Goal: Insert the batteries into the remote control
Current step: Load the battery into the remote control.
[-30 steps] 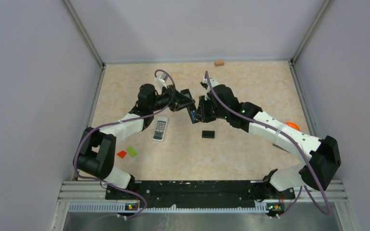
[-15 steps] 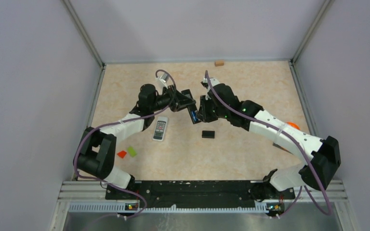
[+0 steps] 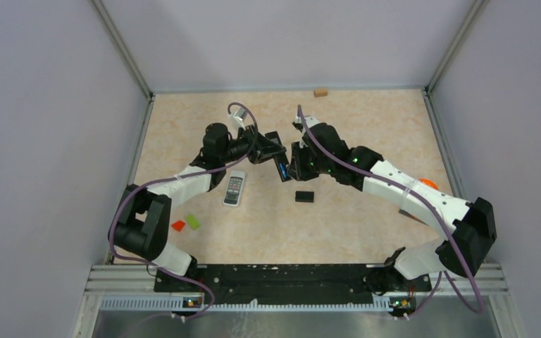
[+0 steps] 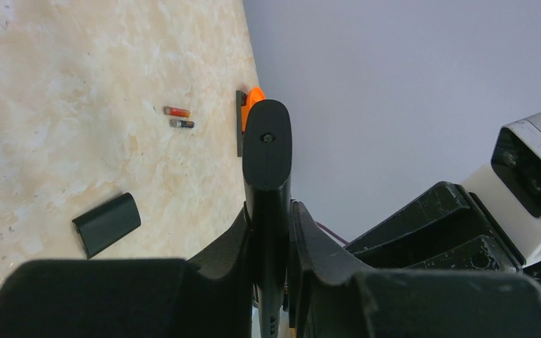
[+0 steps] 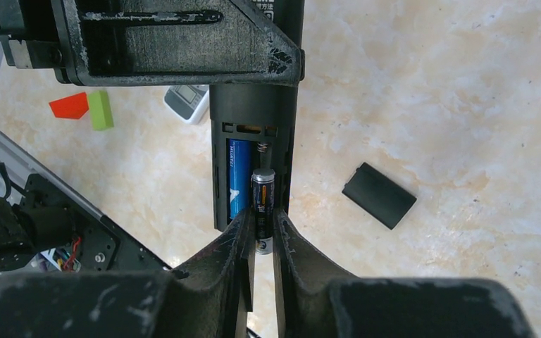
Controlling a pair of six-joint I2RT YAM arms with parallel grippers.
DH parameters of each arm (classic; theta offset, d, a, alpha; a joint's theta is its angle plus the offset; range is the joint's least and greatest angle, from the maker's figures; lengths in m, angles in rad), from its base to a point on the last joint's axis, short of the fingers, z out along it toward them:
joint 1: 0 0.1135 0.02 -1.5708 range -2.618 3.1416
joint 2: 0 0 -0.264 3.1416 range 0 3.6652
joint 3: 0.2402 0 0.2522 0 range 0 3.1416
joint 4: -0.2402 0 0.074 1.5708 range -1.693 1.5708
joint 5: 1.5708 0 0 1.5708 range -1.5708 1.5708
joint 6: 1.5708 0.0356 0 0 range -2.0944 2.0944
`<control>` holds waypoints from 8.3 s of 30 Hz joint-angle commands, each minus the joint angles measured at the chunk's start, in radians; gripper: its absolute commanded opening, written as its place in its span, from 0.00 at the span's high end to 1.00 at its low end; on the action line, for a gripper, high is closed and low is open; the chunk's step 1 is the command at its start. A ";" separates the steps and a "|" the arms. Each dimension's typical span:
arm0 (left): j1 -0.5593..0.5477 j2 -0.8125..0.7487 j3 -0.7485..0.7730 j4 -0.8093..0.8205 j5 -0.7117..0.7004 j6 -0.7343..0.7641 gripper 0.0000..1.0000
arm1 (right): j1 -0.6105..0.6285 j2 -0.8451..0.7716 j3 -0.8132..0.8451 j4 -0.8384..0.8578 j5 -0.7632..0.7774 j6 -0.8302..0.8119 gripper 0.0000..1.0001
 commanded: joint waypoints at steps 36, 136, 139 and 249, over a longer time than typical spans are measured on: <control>0.001 -0.061 0.011 0.116 0.024 -0.171 1.00 | 0.014 -0.189 -0.101 0.348 0.005 0.155 0.30; -0.005 -0.088 -0.051 0.439 0.018 -0.705 1.00 | -0.018 -0.318 -0.524 0.960 0.049 0.675 0.46; -0.005 -0.094 -0.047 0.439 0.023 -0.692 1.00 | -0.025 -0.307 -0.522 0.959 0.039 0.692 0.50; 0.103 -0.472 0.057 -0.577 -0.306 0.405 1.00 | -0.174 -0.318 -0.401 0.609 -0.491 -0.080 0.28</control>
